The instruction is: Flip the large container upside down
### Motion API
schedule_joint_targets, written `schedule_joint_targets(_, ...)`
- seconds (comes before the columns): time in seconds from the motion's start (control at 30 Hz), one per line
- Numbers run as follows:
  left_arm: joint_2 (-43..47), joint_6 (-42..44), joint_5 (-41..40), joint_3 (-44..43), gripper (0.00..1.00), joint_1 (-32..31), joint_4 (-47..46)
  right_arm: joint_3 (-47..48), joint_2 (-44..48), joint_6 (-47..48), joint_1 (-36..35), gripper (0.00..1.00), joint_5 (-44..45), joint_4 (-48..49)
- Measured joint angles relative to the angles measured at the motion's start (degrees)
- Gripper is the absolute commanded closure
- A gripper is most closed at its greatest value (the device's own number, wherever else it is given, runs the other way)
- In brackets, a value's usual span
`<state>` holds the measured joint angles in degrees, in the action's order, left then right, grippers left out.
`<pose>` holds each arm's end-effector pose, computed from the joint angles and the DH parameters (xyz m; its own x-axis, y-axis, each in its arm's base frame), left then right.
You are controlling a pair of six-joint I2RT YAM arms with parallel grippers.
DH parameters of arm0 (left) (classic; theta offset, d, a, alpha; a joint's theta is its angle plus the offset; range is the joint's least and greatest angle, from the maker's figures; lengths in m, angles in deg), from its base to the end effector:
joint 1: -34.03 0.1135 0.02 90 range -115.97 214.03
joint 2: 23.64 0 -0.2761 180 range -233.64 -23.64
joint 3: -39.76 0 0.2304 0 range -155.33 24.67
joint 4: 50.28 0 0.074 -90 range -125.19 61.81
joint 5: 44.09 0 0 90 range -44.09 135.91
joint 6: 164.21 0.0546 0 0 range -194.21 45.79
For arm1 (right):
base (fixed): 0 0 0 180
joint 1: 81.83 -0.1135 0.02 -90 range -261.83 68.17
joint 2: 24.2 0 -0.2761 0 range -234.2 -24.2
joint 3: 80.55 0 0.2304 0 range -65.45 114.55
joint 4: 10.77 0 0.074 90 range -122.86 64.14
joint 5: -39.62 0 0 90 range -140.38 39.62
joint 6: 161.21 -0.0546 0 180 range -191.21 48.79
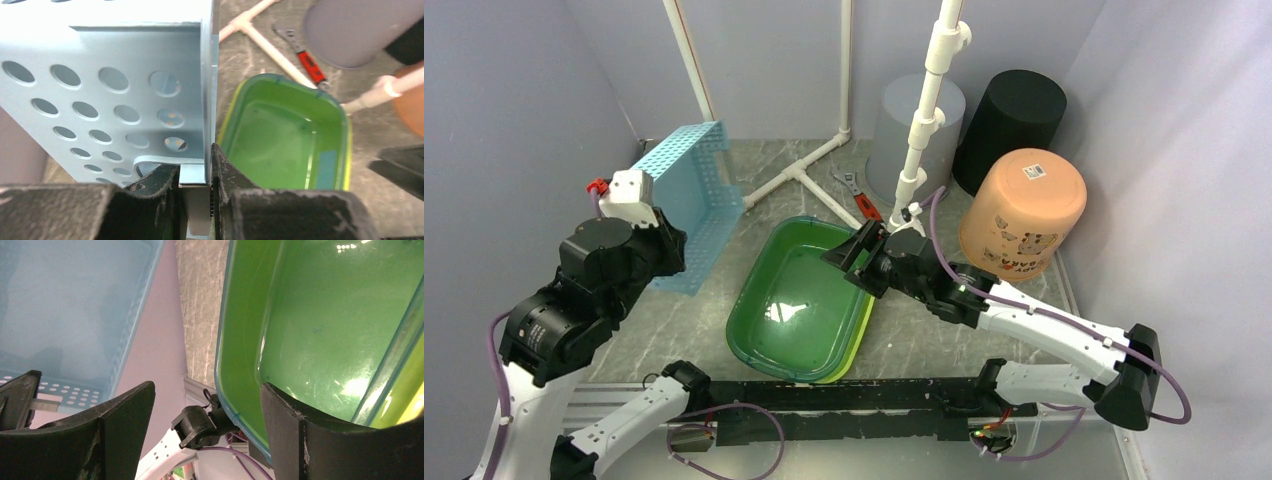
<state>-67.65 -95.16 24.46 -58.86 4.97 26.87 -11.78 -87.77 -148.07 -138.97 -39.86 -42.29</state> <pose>0.0710 -0.0166 0.4453 -0.3690 -0.1757 -0.9127 0.0267 0.9796 -0.1993 0.1391 0.1970 0.3250 -0.7725 0.5687 -0.2826 0.0667 0.5152 0.8545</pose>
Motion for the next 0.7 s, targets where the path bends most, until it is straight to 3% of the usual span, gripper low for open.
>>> schedule_joint_targets(0.33, -0.96, 6.34, -15.61, 0.26, 0.97, 0.0, 4.35, -1.03, 4.57, 0.85, 0.0, 0.18, 3.3, -2.89)
schedule_joint_targets(0.5, -1.86, 15.15, -17.33, 6.58, 0.97, 0.0, -1.64, -1.03, 5.81, 1.38, 0.0, 0.18, 4.59, -4.22)
schedule_joint_targets(0.7, -10.73, 28.41, -16.9, 14.97, 0.97, 0.59, -12.24, -1.03, 6.03, 2.38, 0.0, 0.18, 4.63, -4.81)
